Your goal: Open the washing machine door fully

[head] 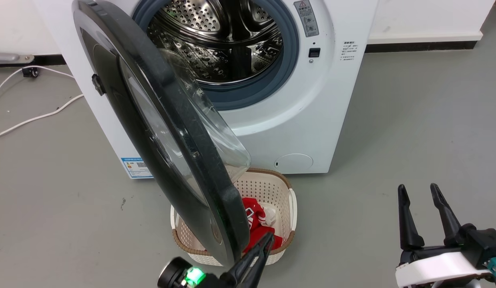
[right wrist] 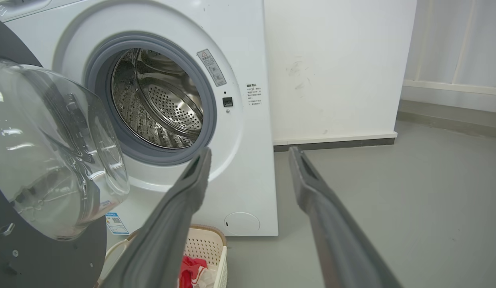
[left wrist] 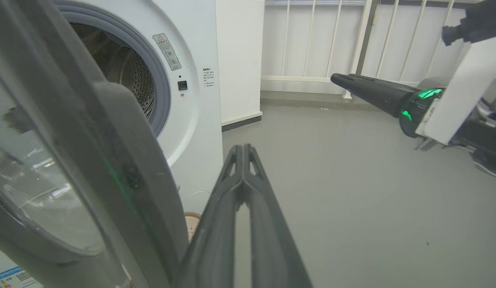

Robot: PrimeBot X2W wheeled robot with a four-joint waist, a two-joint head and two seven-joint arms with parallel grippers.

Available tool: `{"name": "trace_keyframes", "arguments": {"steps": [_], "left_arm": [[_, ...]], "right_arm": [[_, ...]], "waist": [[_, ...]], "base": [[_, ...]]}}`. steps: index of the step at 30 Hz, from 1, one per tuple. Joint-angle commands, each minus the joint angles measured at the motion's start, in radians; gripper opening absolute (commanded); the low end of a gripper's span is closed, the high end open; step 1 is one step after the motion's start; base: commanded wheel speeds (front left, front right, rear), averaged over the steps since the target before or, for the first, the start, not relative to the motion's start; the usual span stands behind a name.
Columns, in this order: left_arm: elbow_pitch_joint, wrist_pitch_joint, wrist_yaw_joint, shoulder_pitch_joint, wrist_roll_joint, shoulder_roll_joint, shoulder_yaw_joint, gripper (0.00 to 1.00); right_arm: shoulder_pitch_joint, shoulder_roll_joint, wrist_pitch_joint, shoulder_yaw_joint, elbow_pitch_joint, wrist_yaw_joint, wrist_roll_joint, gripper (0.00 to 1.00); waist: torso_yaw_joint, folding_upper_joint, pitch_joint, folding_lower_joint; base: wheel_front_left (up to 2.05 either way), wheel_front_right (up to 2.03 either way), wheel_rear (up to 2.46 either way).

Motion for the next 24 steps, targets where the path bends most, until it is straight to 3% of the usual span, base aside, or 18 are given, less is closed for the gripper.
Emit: {"name": "trace_keyframes", "arguments": {"steps": [1,11,24], "left_arm": [[0.003,-0.002,0.005,-0.018,0.000,-0.003,0.004,0.00],[0.130,-0.002,0.051,-0.145,-0.020,-0.057,0.049,0.00],[0.210,0.000,0.129,-0.180,-0.054,-0.058,0.104,0.00]], "right_arm": [[0.000,0.002,-0.001,0.002,0.002,-0.001,0.001,1.00],[0.000,0.002,-0.001,0.013,0.016,-0.001,0.011,1.00],[-0.007,0.002,-0.001,0.020,0.033,-0.001,0.031,1.00]], "waist": [[-0.001,-0.0001,0.000,0.0000],[-0.016,-0.0001,0.002,0.0000],[-0.015,-0.0001,0.011,0.0000]], "base": [[0.00,0.00,0.00],[0.00,0.00,0.00],[0.00,0.00,0.00]]}}
